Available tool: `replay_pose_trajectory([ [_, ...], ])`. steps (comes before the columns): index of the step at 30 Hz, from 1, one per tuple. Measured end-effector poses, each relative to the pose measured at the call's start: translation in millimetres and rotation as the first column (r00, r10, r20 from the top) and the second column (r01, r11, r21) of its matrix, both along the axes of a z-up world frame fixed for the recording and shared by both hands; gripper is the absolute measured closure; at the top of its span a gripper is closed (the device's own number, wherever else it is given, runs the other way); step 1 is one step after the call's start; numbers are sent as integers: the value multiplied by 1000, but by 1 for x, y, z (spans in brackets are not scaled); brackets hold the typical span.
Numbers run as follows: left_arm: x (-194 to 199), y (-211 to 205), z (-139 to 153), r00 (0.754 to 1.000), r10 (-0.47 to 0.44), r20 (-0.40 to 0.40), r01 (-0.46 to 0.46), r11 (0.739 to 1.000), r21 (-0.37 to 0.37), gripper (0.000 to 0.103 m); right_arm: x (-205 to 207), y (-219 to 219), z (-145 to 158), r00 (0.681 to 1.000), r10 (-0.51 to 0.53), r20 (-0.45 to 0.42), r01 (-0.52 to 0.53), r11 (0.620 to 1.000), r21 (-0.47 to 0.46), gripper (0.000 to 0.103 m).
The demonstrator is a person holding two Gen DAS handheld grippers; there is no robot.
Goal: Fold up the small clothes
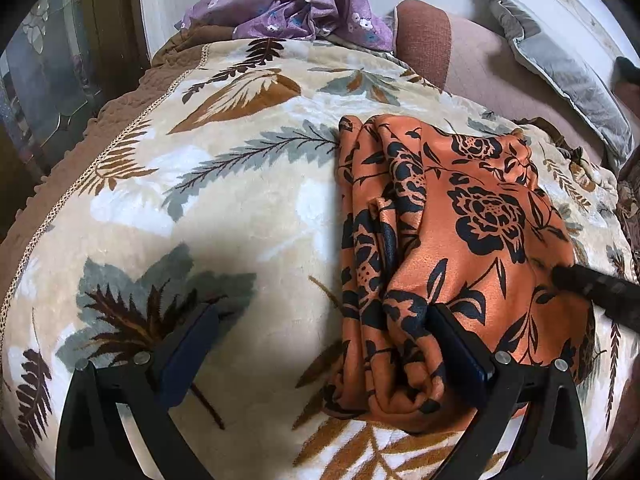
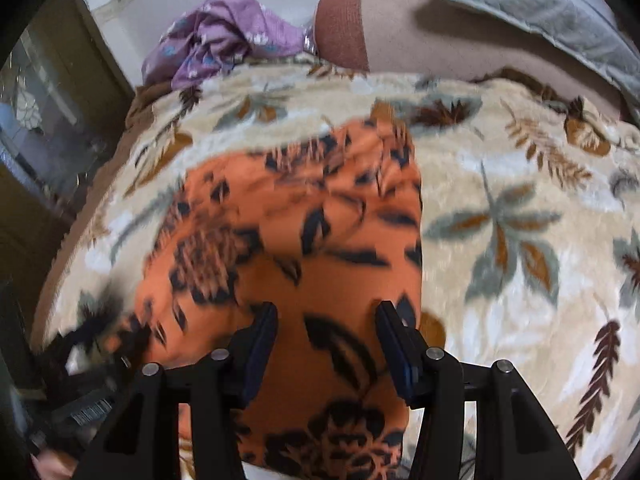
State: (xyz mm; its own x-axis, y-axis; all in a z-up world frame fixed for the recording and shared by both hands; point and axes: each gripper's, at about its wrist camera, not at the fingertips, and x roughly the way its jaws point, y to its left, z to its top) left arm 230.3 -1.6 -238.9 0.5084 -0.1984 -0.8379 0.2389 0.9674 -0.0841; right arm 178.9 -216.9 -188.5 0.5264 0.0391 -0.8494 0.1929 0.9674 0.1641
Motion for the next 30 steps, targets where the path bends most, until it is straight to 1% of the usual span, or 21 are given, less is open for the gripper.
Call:
replay_pose_trajectory([
  [2,-1,-1,0,1000,0,6,0,1000,5,0,2,0,-12,1000,4,8,-4,1000,-4,47],
  [4,-1,-1,0,1000,-2,12,2,1000,11,0,8,0,-16,1000,23,16,-22,1000,-12,45],
  [6,-1,-2,0,1000,-2,15,2,1000,11,0,12,-3,-18,1000,18,16,-18,1000,6,44],
  [9,-1,-3,0,1000,0,15,0,1000,10,0,13,0,-19,999,47,14,-47,999,-26,44],
  [12,-1,-3,6,1000,-8,18,8,1000,-7,0,10,0,-12,998,66,11,-66,998,-19,44],
  [14,-3,1,16,999,-23,41,25,999,-44,0,4,-5,-2,997,80,13,-81,996,31,44],
  [15,-4,7,26,997,-26,75,33,995,-92,0,-2,-11,4,996,81,29,-83,994,75,44],
  [16,-4,11,30,996,-20,92,31,992,-119,0,-9,-19,9,996,69,57,-75,991,114,44],
  [17,-2,21,36,994,4,110,15,986,-166,0,-17,-34,16,994,38,98,-53,986,158,42],
  [18,2,28,37,994,30,104,-8,980,-198,0,-23,-43,18,993,11,117,-32,983,182,36],
  [19,8,34,34,996,51,79,-32,973,-228,0,-27,-55,19,991,-19,133,-10,976,217,34],
  [20,15,39,29,997,61,36,-50,963,-266,0,-32,-70,19,988,-50,145,8,961,277,33],
  [21,21,42,23,998,59,-9,-59,950,-306,0,-34,-79,17,987,-63,144,14,948,317,33],
  [22,26,44,17,997,49,-62,-68,934,-352,0,-36,-89,12,988,-77,136,22,928,371,33],
  [23,32,45,8,989,28,-142,-84,910,-405,0,-38,-95,8,988,-85,129,26,912,409,32],
  [24,36,44,0,980,6,-201,-97,889,-447,0,-40,-101,2,988,-95,125,29,893,449,32],
  [25,35,43,-4,974,-10,-228,-102,874,-476,0,-42,-106,-6,987,-105,121,32,872,489,32],
  [26,35,41,-7,970,-21,-242,-105,861,-498,0,-42,-110,-12,987,-108,116,34,860,510,32],
  [27,35,39,-8,969,-27,-245,-104,858,-504,0,-42,-112,-18,988,-110,111,35,849,528,32],
  [28,34,37,-8,970,-29,-240,-98,860,-501,0,-42,-113,-25,988,-114,107,36,835,549,32],
  [30,34,31,-10,971,-39,-236,-86,865,-495,0,-40,-117,-41,987,-127,97,43,795,605,32],
])
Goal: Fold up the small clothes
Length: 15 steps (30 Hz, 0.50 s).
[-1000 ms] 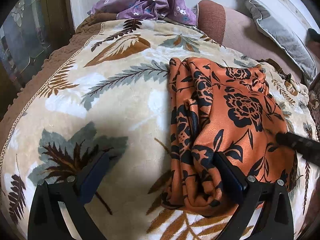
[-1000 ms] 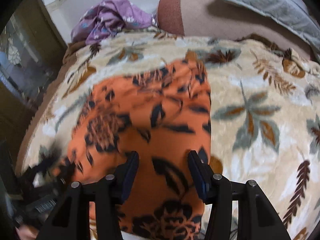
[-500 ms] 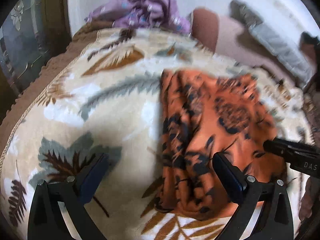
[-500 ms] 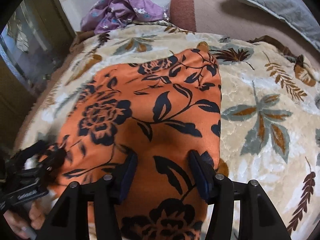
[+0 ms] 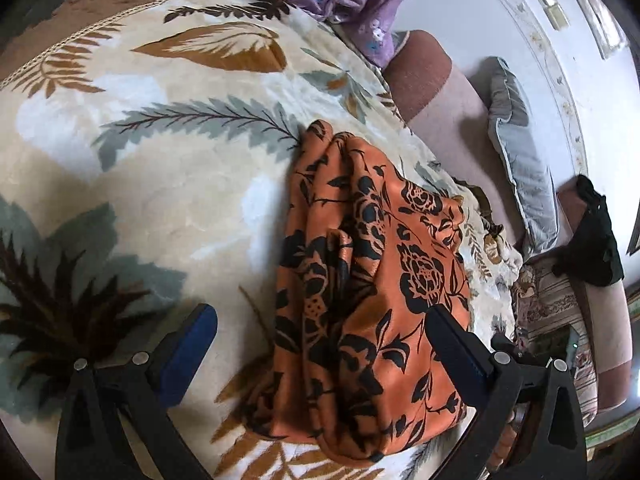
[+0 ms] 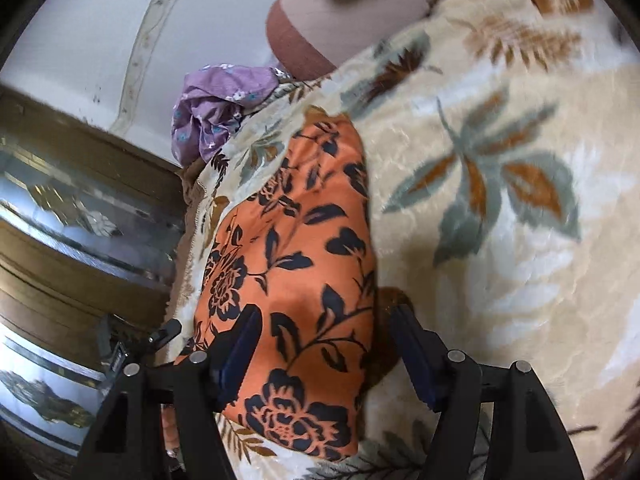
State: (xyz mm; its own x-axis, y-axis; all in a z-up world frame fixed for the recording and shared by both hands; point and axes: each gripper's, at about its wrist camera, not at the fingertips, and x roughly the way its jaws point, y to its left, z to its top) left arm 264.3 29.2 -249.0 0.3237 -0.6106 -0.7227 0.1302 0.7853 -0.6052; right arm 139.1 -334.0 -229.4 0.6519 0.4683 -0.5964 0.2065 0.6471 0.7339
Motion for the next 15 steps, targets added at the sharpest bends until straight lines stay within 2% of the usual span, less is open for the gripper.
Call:
replay_pose_trajectory([
  [3,2,-9,-11,999,-25,-44,24,1000,-14,0,9,-2,-17,1000,7,3,-7,998,64,32],
  [6,4,-16,-12,1000,-29,-10,29,1000,-7,0,21,-3,-32,1000,19,-6,-19,994,111,32],
  [11,5,-31,-13,996,-90,12,91,994,-59,0,37,5,-36,997,42,59,-51,986,161,30],
  [15,3,-44,-13,992,-124,32,127,988,-85,0,58,21,-34,996,65,65,-72,992,103,28],
])
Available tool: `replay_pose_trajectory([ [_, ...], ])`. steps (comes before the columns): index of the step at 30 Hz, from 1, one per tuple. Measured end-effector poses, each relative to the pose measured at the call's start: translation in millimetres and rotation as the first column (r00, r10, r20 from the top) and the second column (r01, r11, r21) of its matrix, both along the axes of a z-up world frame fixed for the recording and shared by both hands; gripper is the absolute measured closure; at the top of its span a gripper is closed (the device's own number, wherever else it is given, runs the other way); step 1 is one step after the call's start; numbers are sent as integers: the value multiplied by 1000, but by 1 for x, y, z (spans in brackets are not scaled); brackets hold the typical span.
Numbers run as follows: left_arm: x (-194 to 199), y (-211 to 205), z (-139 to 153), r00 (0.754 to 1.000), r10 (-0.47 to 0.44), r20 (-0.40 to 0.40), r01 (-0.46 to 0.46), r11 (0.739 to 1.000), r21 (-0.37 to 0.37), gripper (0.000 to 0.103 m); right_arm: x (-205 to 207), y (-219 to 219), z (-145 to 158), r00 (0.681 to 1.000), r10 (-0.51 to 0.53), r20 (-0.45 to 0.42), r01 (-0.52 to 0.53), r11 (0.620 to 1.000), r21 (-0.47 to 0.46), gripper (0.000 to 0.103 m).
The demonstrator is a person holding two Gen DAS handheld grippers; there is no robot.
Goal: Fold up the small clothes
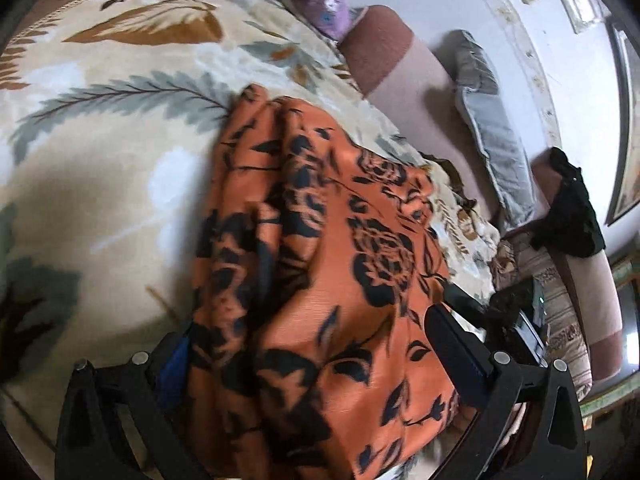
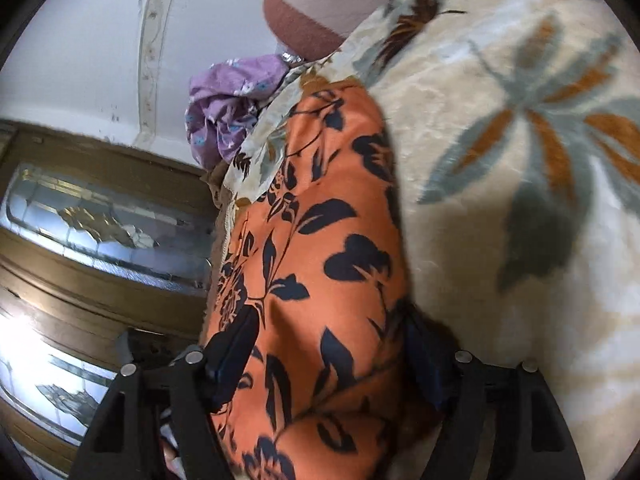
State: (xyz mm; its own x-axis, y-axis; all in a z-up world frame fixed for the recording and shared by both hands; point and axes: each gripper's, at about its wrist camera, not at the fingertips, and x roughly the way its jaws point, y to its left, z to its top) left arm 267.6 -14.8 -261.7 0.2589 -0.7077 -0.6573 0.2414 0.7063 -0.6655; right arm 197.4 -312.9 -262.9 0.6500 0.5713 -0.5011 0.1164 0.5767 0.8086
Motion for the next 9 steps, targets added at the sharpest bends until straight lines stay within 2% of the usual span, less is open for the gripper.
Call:
replay_pose_trajectory([
  [2,-1,-3,1,1000,2,18,-2,1000,12,2,9,8,2,1000,7,0,-7,1000,-26,28],
  [4,-1,-6,2,999,13,46,-15,999,52,18,16,20,8,1000,16,-5,-17,996,-90,31],
  [5,0,-6,3,998,21,54,-24,997,68,27,17,26,12,1000,15,-9,-16,991,-133,38],
  [6,-1,-5,2,998,25,57,-29,997,70,31,17,31,16,1000,14,-7,-15,986,-168,46],
  [8,-1,-3,6,997,35,71,-39,998,55,37,11,36,25,1000,12,11,-9,973,-231,53],
  [9,-3,-4,10,995,33,94,-38,998,54,45,6,36,28,1000,12,19,-7,968,-251,57],
])
